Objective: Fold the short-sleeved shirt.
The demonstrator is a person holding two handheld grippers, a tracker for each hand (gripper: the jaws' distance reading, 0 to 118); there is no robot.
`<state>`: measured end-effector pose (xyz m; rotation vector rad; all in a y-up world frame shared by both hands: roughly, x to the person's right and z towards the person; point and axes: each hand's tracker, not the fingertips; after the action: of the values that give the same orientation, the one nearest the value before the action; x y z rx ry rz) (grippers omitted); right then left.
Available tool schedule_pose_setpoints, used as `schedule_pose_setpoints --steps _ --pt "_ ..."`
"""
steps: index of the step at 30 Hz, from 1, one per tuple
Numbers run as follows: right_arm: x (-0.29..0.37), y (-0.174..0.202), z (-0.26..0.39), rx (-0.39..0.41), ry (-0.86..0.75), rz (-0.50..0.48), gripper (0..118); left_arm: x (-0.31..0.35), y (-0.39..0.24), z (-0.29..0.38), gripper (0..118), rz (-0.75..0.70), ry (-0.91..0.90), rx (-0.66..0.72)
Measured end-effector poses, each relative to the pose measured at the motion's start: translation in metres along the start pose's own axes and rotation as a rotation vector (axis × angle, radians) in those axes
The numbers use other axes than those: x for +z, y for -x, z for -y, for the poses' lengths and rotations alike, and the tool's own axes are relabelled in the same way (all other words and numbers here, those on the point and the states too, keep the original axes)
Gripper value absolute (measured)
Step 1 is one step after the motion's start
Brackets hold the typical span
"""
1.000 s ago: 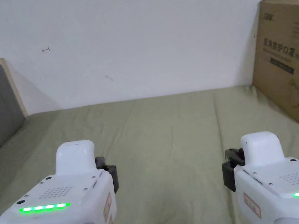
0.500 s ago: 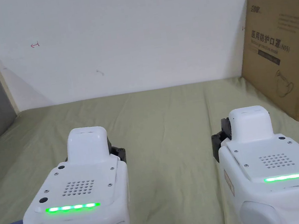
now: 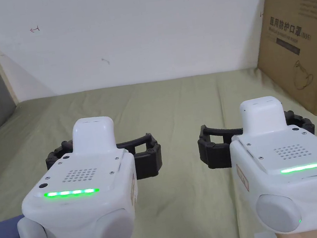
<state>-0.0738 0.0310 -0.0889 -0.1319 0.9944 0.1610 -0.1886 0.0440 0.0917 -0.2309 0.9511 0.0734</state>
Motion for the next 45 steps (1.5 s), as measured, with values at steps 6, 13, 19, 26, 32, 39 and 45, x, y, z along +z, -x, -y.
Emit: schedule_pose_setpoints --steps 6,13,19,26,32,39,45 --pt "0.000 -0.003 0.002 -0.009 -0.007 0.008 118 0.003 0.003 0.000 117 -0.075 -0.036 0.018" --pt "-0.003 -0.009 0.003 -0.030 0.003 0.009 118 0.003 0.003 -0.004 117 -0.072 -0.045 -0.046" --pt "-0.004 -0.010 0.004 -0.014 0.006 0.015 118 0.000 0.000 -0.002 117 -0.067 -0.018 -0.059" --pt "-0.003 -0.010 0.007 0.011 0.011 0.022 118 -0.004 -0.003 0.001 117 -0.090 0.000 -0.059" --pt "-0.005 -0.012 0.009 -0.010 0.026 0.016 118 -0.002 -0.005 0.000 117 -0.101 0.012 -0.056" --pt "-0.007 -0.011 0.013 0.002 0.035 0.031 118 -0.010 -0.005 0.002 117 -0.109 0.098 -0.035" --pt "-0.008 -0.011 0.014 0.006 0.042 0.034 118 -0.009 -0.003 0.002 117 -0.107 0.102 -0.023"
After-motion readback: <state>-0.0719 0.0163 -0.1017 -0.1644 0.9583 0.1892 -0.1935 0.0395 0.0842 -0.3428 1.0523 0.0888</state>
